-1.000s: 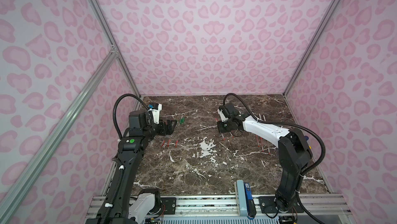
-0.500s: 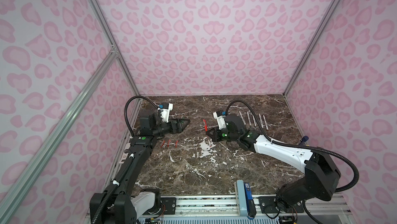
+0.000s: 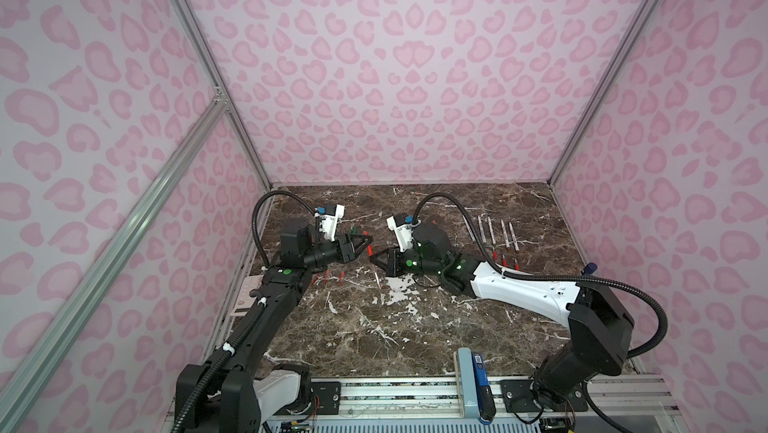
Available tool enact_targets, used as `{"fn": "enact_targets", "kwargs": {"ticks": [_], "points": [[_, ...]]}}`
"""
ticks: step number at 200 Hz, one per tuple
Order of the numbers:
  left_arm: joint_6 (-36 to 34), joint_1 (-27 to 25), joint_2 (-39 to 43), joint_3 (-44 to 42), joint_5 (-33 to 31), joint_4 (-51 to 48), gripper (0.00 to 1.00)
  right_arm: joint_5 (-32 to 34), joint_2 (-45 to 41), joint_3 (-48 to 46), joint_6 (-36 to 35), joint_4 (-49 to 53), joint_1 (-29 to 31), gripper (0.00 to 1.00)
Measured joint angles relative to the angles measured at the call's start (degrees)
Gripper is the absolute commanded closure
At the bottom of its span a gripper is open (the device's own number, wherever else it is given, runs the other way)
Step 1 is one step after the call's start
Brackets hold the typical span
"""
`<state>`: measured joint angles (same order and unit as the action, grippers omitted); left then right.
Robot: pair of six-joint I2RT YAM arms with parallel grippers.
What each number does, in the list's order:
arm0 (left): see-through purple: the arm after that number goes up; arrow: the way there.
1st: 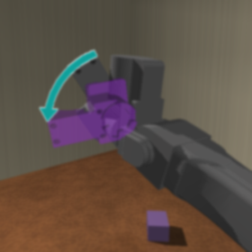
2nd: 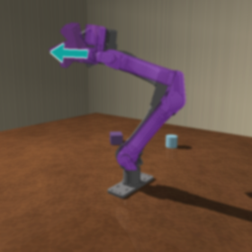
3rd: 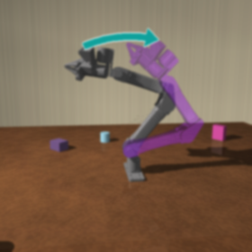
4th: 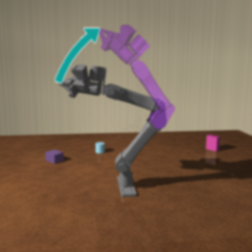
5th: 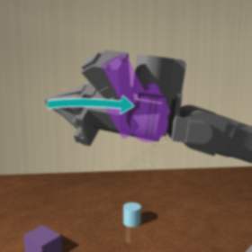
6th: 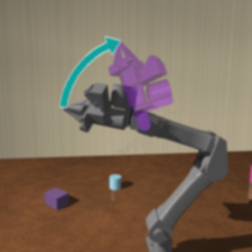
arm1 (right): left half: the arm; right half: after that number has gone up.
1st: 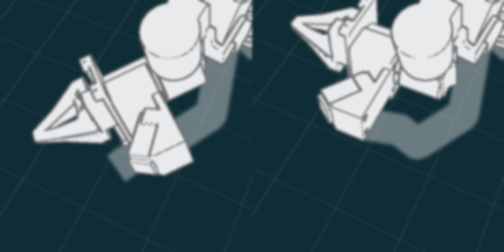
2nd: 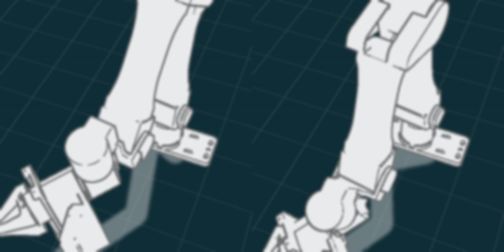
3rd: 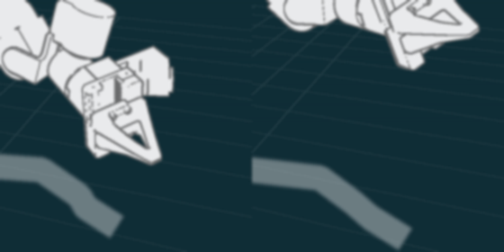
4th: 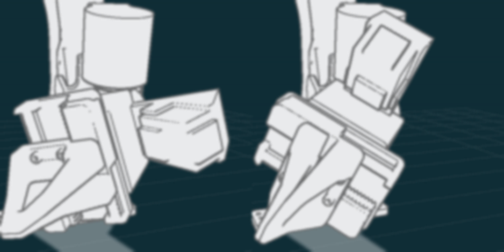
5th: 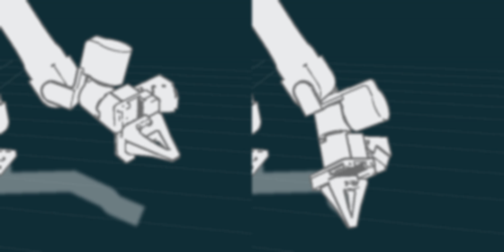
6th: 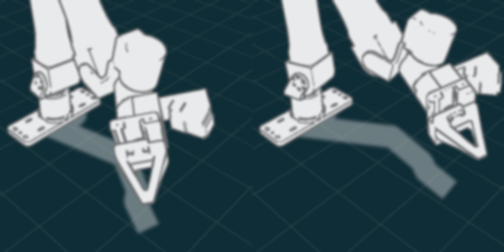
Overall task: Open the pen caps
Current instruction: 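Lift the red pen and bring its cap into the left gripper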
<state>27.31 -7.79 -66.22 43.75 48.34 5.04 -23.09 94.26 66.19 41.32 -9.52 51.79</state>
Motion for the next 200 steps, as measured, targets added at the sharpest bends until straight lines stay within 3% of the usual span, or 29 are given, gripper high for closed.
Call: {"fn": "enact_targets", "kwargs": {"ticks": [33, 85, 109, 132, 156, 181, 200], "points": [[-0.1, -0.2, 0.0, 0.3, -0.6, -0.5, 0.96, 0.2, 1.9, 2.8, -1.5, 2.0, 0.5, 1.00], [-1.0, -0.2, 0.1, 0.7, -2.3, -2.3, 0.96, 0.6, 3.0, 3.9, -2.5, 3.3, 0.9, 1.00], [-1.0, -0.2, 0.1, 0.7, -2.4, -2.4, 0.96, 0.8, 3.2, 4.0, -2.7, 3.1, 1.0, 0.84], [-0.8, -0.2, 0.1, 0.9, -2.7, -2.1, 0.97, 1.2, 3.9, 5.4, -3.5, 4.7, 1.4, 0.81], [-0.3, -0.2, 0.1, 0.9, -2.7, -1.8, 0.96, 1.4, 5.5, 6.4, -3.9, 5.2, 1.6, 0.83], [-0.3, -0.1, 0.1, 1.0, -3.1, -2.2, 0.96, 0.8, 6.6, 6.5, -4.4, 4.8, 1.7, 0.99], [-0.3, 0.0, 0.2, 0.9, -3.4, -2.4, 0.80, 0.9, 6.7, 6.1, -4.5, 4.1, 1.7, 1.00]]}}
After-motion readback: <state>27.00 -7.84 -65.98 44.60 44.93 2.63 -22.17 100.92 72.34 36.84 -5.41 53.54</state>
